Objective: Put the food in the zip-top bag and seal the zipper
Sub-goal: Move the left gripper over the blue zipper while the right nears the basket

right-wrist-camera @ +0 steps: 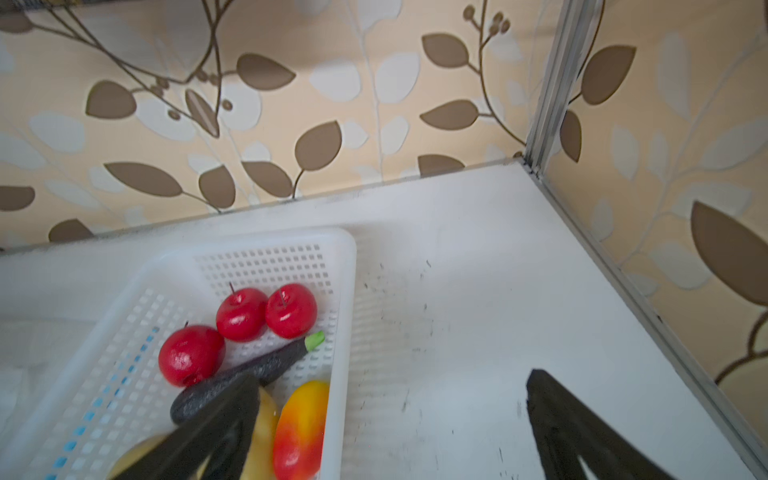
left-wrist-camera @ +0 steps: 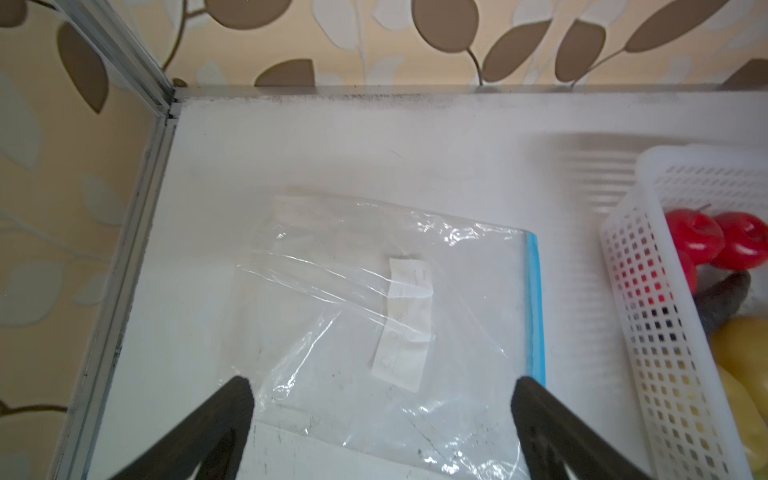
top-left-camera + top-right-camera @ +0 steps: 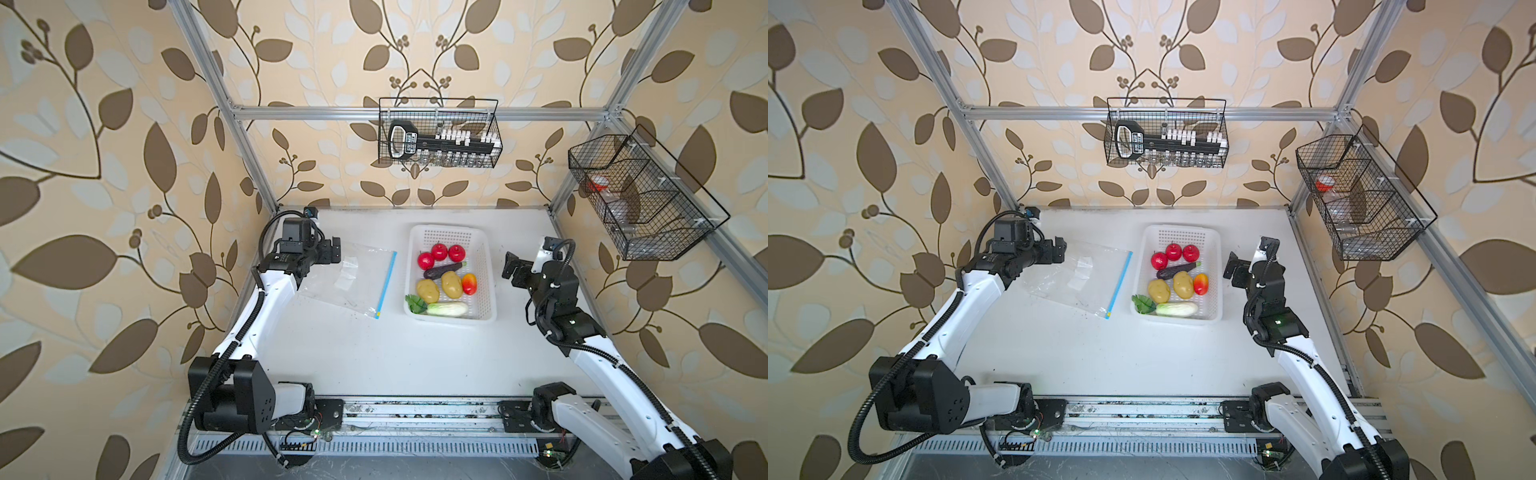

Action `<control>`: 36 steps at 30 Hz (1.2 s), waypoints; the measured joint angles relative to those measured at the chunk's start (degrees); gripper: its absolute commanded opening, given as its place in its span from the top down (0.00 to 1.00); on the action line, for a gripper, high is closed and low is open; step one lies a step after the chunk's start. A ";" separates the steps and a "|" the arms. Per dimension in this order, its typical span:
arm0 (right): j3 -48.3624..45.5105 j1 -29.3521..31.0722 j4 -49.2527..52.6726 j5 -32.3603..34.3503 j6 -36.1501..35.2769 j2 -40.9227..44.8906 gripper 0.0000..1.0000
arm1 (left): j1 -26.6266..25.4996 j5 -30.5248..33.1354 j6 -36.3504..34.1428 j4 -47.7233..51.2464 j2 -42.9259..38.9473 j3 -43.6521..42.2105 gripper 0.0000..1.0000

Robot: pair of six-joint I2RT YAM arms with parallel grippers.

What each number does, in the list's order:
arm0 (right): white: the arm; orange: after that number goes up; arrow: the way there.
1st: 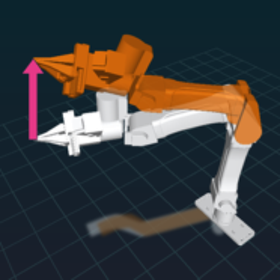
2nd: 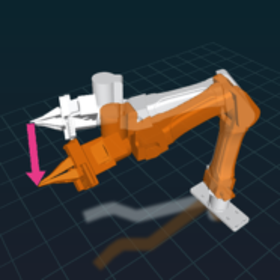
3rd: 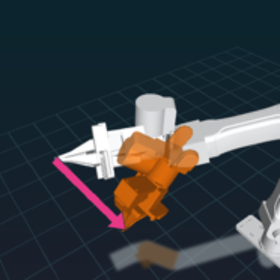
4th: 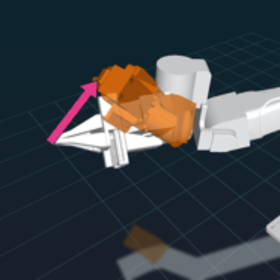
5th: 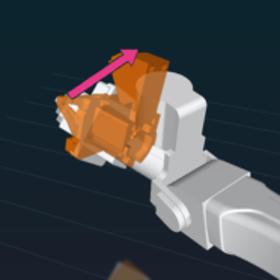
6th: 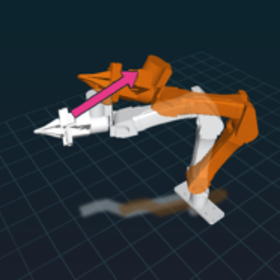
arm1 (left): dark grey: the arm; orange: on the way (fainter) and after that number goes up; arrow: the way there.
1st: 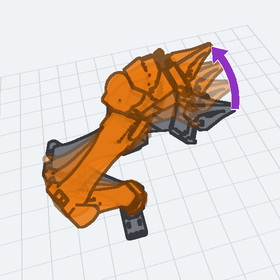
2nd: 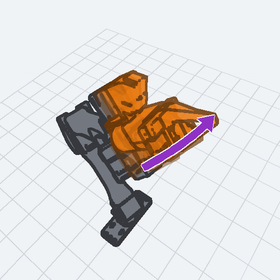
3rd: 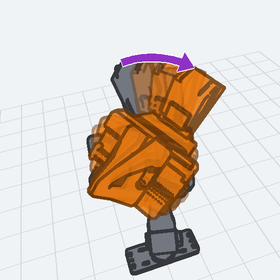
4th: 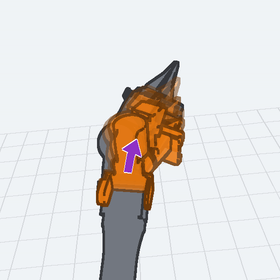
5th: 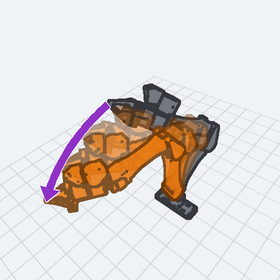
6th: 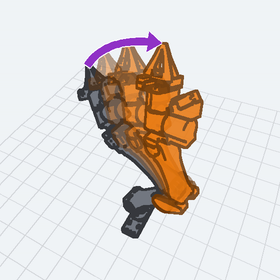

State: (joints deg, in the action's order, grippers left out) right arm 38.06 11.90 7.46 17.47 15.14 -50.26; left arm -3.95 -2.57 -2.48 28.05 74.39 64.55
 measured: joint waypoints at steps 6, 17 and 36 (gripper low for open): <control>0.61 2.21 9.64 -3.21 0.76 2.89 0.00 | -3.76 -0.07 -0.94 8.55 0.42 2.43 0.01; 1.44 3.02 16.87 -6.12 1.36 4.50 0.00 | -10.47 1.99 -0.68 16.79 6.62 10.43 0.01; 5.29 3.10 18.14 -8.00 1.81 -1.27 0.00 | -18.23 15.08 2.86 21.16 23.39 15.26 0.01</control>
State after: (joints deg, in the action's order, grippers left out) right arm 43.35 15.00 25.61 9.47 16.95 -51.53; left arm -22.17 12.51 0.38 49.21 97.78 79.81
